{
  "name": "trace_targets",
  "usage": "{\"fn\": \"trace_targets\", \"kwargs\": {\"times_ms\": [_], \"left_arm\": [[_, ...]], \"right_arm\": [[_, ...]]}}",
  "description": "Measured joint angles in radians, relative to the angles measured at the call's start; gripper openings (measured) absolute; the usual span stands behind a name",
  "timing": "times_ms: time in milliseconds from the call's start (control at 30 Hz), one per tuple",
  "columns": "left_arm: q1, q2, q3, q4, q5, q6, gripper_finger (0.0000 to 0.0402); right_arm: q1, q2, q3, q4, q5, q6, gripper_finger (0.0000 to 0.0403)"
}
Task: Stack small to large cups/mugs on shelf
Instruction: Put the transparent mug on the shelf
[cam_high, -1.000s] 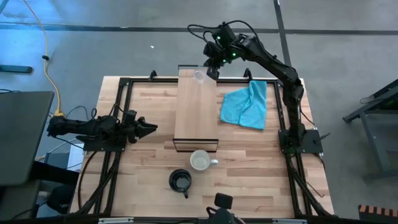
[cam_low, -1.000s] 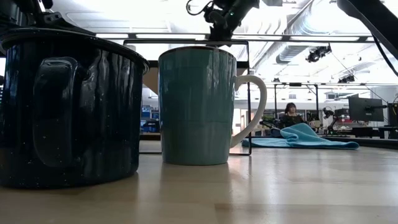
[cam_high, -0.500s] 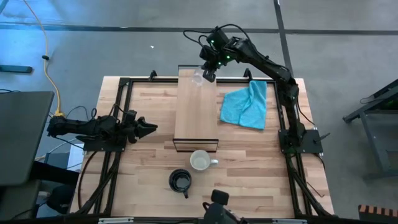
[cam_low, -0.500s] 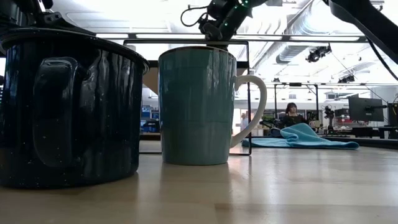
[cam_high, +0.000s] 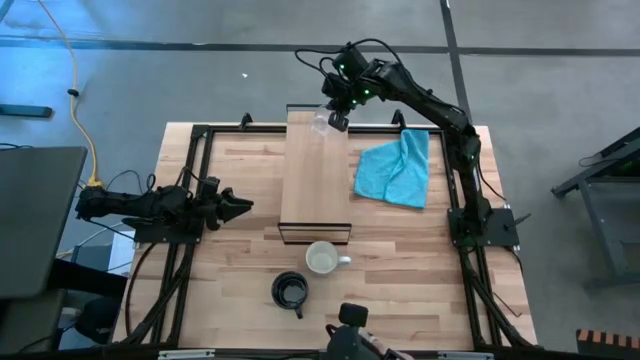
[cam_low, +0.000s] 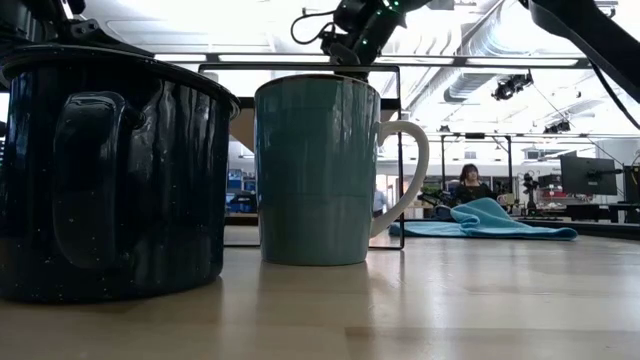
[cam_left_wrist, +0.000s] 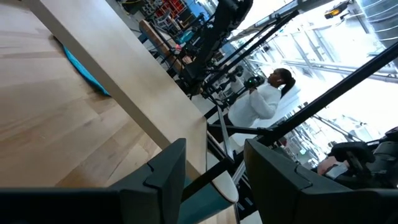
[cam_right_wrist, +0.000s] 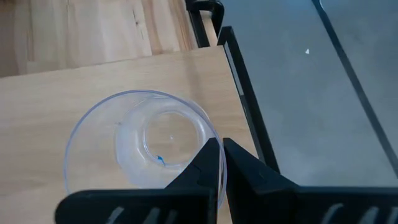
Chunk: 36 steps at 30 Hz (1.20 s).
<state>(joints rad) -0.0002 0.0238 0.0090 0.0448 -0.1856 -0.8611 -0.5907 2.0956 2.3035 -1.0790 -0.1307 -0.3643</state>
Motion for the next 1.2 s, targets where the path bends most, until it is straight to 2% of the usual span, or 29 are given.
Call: {"fn": "trace_targets", "kwargs": {"times_ms": [433,1200], "left_arm": [[0.000,0.000,0.000,0.000,0.000,0.000,0.0152],[0.000,0.000,0.000,0.000,-0.002,0.016,0.0152]], "right_arm": [[-0.005,0.033,0.000,0.030,-0.024,-0.055,0.0000],[-0.011,0.047,0.000,0.027,0.006,-0.078,0.0000]]}}
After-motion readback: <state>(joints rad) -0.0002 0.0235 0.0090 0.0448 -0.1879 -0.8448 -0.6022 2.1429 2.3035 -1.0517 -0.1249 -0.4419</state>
